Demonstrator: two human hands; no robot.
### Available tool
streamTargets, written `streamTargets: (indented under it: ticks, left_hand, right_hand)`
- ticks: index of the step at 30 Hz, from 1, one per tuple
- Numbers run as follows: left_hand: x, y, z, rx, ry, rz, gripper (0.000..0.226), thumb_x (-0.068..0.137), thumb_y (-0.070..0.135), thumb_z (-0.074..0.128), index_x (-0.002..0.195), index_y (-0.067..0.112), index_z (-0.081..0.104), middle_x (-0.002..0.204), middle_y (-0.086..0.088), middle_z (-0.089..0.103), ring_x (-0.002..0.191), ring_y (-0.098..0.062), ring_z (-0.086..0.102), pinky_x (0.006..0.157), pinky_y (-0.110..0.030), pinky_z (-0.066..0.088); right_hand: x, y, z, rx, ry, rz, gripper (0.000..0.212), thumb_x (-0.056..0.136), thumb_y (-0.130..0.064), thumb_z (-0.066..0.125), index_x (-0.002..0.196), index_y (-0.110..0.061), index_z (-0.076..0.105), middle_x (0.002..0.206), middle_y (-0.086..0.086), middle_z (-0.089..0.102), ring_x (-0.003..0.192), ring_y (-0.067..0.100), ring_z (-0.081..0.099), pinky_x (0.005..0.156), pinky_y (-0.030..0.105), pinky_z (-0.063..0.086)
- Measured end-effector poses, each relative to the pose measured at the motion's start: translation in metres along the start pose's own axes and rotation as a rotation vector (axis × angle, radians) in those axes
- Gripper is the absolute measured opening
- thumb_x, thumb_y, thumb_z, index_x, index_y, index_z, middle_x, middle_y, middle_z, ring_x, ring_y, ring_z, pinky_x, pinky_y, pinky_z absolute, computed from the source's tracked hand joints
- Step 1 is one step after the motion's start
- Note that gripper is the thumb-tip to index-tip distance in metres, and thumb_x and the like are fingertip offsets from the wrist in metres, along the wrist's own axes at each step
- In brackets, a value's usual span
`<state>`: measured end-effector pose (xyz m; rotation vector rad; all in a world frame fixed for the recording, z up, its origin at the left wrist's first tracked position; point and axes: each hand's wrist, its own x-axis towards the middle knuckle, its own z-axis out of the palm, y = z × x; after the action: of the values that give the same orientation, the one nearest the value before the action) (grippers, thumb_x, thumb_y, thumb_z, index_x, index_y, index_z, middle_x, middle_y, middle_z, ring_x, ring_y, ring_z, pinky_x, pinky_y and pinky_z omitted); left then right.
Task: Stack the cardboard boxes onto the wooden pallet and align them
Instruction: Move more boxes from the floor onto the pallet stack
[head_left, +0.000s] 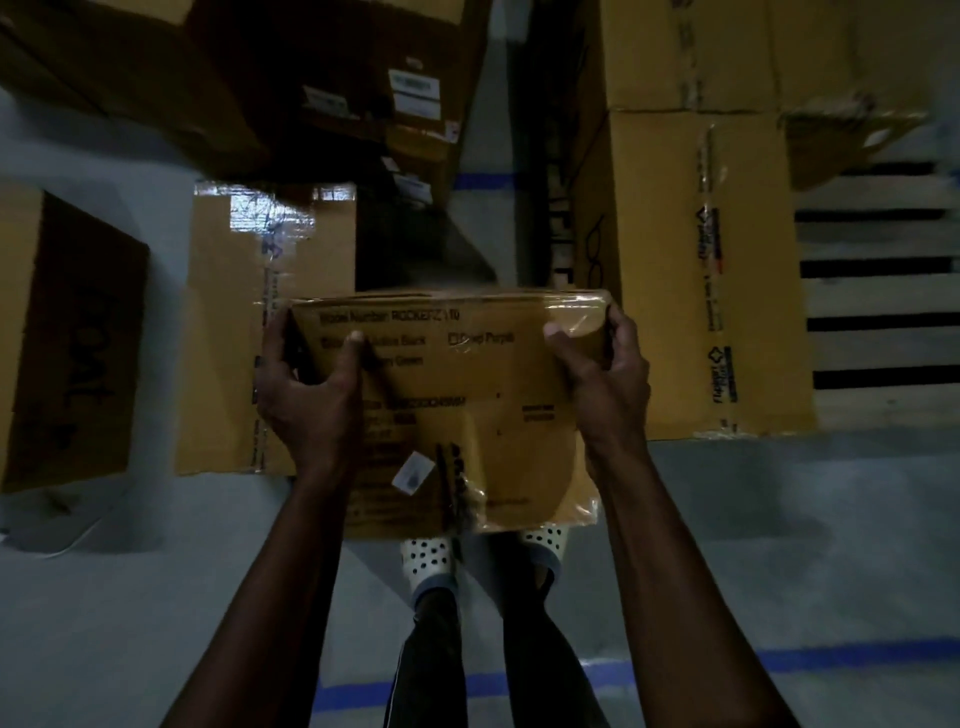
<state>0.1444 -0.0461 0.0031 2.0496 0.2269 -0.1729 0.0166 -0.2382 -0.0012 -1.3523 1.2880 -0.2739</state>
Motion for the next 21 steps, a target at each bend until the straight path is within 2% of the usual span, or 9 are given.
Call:
streamTargets:
  ticks: [2,4,7,9,10,13,15,21]
  left_hand:
    - [0.001,-0.009,0.003,0.021,-0.062,-0.020,0.064,0.085,0.030,0.079,0.144,0.027,0.053,0.142,0.005,0.059,0.130,-0.013,0.056,0.109,-0.040,0.049]
    - [0.005,-0.015,0.006,0.090,-0.112,-0.013,0.064,0.088,0.035,0.077,0.146,0.029,0.049,0.145,0.004,0.057,0.131,-0.012,0.053,0.111,-0.039,0.046]
    - [0.016,-0.017,0.011,0.220,-0.184,-0.040,0.065,0.088,0.056,0.070,0.142,0.024,0.053,0.140,0.001,0.061,0.126,-0.018,0.057,0.108,-0.037,0.044]
    - [0.020,-0.014,0.014,0.318,-0.191,-0.139,0.076,0.081,0.075,0.063,0.130,0.017,0.063,0.130,-0.004,0.067,0.120,-0.028,0.062,0.106,-0.043,0.046]
    - [0.021,-0.012,0.015,0.340,-0.192,-0.193,0.081,0.078,0.080,0.061,0.126,0.014,0.065,0.127,-0.007,0.068,0.118,-0.032,0.062,0.104,-0.045,0.047]
    - [0.007,-0.001,0.013,0.382,-0.164,-0.254,0.083,0.079,0.080,0.060,0.125,0.011,0.065,0.128,-0.012,0.066,0.118,-0.036,0.061,0.101,-0.045,0.046]
    - [-0.005,0.010,0.005,0.386,-0.144,-0.240,0.083,0.078,0.081,0.058,0.125,0.013,0.064,0.128,-0.011,0.066,0.118,-0.037,0.061,0.101,-0.046,0.046]
    - [-0.054,0.082,-0.039,0.503,-0.089,-0.161,0.084,0.081,0.079,0.057,0.126,0.008,0.062,0.125,-0.017,0.066,0.116,-0.041,0.061,0.103,-0.053,0.046]
  right_hand:
    - [0.001,0.012,-0.003,-0.010,-0.055,0.048,0.096,0.064,-0.062,0.080,0.149,-0.044,0.039,0.147,-0.003,0.051,0.131,0.022,0.052,0.103,0.051,0.051]
    - [0.002,0.022,-0.002,-0.071,-0.092,0.047,0.096,0.071,-0.060,0.080,0.152,-0.049,0.030,0.150,-0.002,0.048,0.137,0.025,0.046,0.106,0.055,0.047]
    - [0.005,0.027,0.004,-0.216,-0.121,0.038,0.110,0.061,-0.084,0.070,0.152,-0.050,0.019,0.156,-0.003,0.040,0.143,0.028,0.037,0.110,0.059,0.039]
    - [0.005,0.027,0.009,-0.246,-0.085,0.106,0.127,0.049,-0.097,0.060,0.154,-0.037,0.022,0.155,0.000,0.043,0.140,0.030,0.042,0.108,0.060,0.040]
    - [0.003,0.023,0.010,-0.264,-0.058,0.127,0.128,0.051,-0.096,0.059,0.155,-0.032,0.023,0.154,0.002,0.044,0.139,0.031,0.044,0.108,0.060,0.040]
    - [-0.008,0.014,0.005,-0.300,-0.016,0.157,0.104,0.070,-0.077,0.069,0.152,-0.026,0.029,0.149,0.005,0.049,0.135,0.033,0.047,0.109,0.056,0.040]
    - [-0.017,0.010,-0.007,-0.314,-0.004,0.146,0.093,0.076,-0.071,0.070,0.149,-0.026,0.034,0.146,0.003,0.052,0.133,0.032,0.049,0.109,0.052,0.041]
    - [-0.080,-0.037,-0.050,-0.358,0.037,0.125,0.094,0.074,-0.076,0.066,0.148,-0.026,0.037,0.147,0.002,0.051,0.136,0.032,0.047,0.113,0.053,0.037]
